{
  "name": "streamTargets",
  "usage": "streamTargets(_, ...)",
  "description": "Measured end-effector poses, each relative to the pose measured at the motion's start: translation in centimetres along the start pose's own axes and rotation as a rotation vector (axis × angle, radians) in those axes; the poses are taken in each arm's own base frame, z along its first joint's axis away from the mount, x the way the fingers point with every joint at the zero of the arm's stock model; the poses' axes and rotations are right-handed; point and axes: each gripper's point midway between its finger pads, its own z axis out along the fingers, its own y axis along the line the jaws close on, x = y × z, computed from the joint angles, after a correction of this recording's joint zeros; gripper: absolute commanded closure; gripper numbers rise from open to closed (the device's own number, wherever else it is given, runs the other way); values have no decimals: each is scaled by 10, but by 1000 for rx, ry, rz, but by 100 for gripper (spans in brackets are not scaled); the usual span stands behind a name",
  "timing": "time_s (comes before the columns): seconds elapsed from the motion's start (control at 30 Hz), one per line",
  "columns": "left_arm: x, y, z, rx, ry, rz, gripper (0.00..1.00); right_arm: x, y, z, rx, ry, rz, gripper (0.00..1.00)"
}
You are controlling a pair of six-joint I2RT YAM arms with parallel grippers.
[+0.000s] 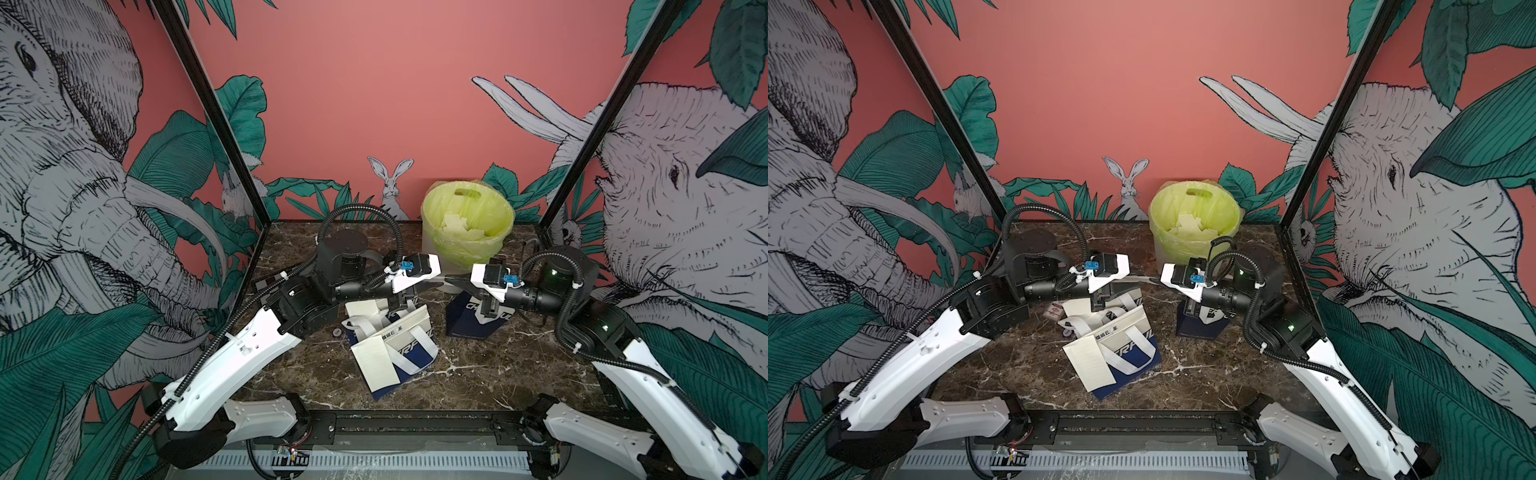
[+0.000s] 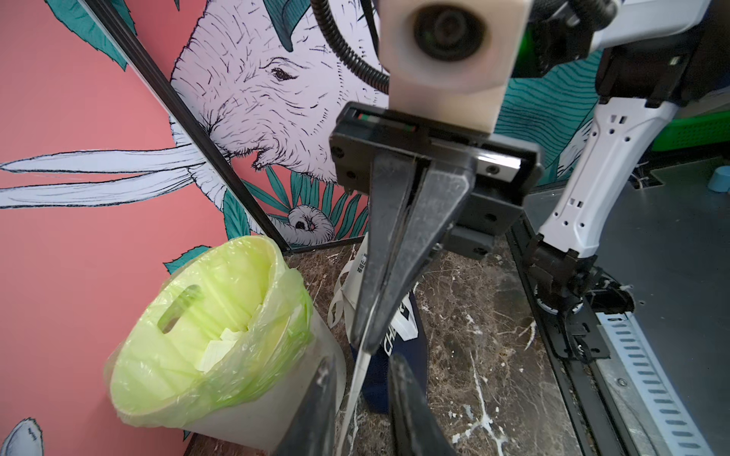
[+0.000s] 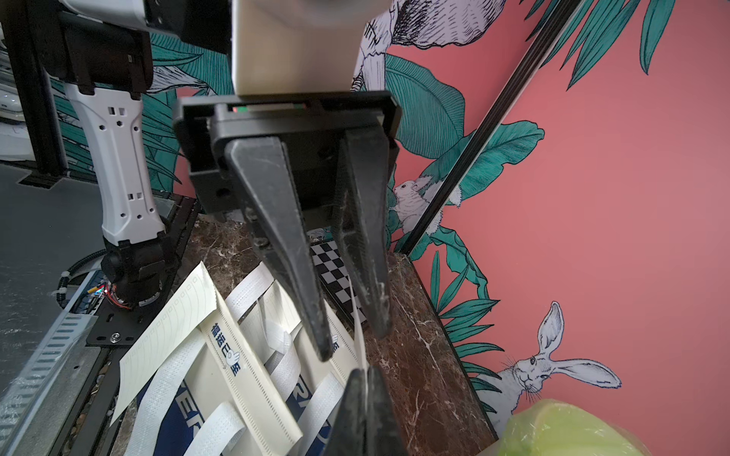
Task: Shred takeout receipts and throw away
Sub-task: Shred the takeout receipt.
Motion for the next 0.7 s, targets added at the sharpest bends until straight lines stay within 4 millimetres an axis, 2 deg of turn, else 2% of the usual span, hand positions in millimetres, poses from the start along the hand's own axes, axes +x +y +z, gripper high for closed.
streamTargets(0.1,1,1,-1,0,0,-6,79,-3,-1,-1,5,-11,-9,100)
streamTargets(0.23,4,8,-3,-21,10,-17,73,-8,-1,-3,12,-27,-20,100)
streamTargets(0.43,7,16,-6,-38,10,-43,73,-6,2,-3,0,-29,-17,100)
streamTargets(0.7,-2,8,-4,16,-34,-56,81,-8,0,-3,5,-41,-20,100)
